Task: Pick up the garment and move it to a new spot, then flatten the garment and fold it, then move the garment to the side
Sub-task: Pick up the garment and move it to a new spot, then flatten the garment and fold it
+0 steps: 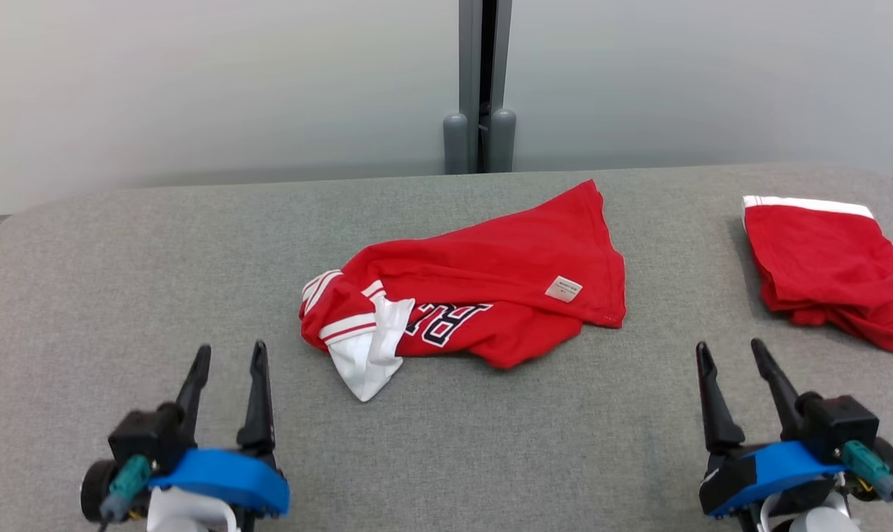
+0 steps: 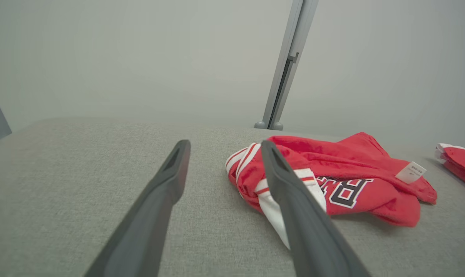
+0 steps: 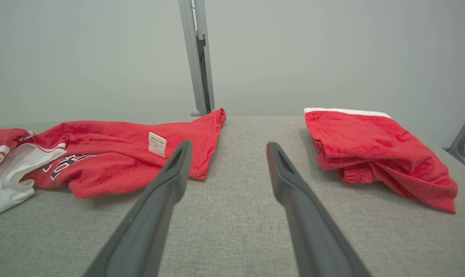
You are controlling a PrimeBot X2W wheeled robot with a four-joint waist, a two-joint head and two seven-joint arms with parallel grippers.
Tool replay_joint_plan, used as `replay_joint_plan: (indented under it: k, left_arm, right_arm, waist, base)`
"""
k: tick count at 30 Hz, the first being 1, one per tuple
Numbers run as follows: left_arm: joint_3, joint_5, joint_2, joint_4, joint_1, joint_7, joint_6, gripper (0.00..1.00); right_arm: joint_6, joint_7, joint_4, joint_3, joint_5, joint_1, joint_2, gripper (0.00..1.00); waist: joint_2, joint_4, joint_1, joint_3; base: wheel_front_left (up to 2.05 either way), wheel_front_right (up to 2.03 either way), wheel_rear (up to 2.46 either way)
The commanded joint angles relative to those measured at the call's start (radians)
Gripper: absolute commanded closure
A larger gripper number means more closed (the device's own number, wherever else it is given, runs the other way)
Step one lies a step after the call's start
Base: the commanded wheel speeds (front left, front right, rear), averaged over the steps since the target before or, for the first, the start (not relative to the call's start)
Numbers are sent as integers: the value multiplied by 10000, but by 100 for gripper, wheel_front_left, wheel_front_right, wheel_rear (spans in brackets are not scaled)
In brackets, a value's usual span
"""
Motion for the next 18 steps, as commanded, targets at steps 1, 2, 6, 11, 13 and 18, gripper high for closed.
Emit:
replay_joint_plan:
  k: [1, 2, 6, 11, 13, 18]
  left_arm:
    - [71, 159, -65, -172, 224, -45, 78, 0]
    - [126, 240, -126, -302, 414, -45, 106, 0]
    - [218, 513, -238, -631, 1039, -46, 198, 0]
    - [423, 573, -357, -848, 1578, -48, 280, 0]
    - [503, 574, -425, -906, 1737, -46, 304, 0]
    - [575, 693, -629, -902, 1969, -46, 279, 0]
  right_arm:
    - [1, 32, -85, 55, -6, 229, -31, 0]
    - [1, 62, -131, 88, 25, 315, -31, 0]
    - [1, 101, -317, 253, 236, 628, -31, 0]
    - [1, 98, -368, 458, 502, 844, -31, 0]
    - [1, 79, -325, 520, 568, 887, -31, 0]
    - [1, 47, -214, 684, 613, 867, -31, 0]
  waist:
    - [-1, 9, 1, -53]
    - [-1, 18, 1, -86]
    - [-1, 32, 1, -170]
    - [-1, -3, 1, -215]
    - [-1, -11, 1, -226]
    - [-1, -23, 1, -242]
  base:
    - [0, 0, 0]
    - [0, 0, 0]
    - [0, 0, 0]
    - [0, 0, 0]
    - [0, 0, 0]
    - [0, 0, 0]
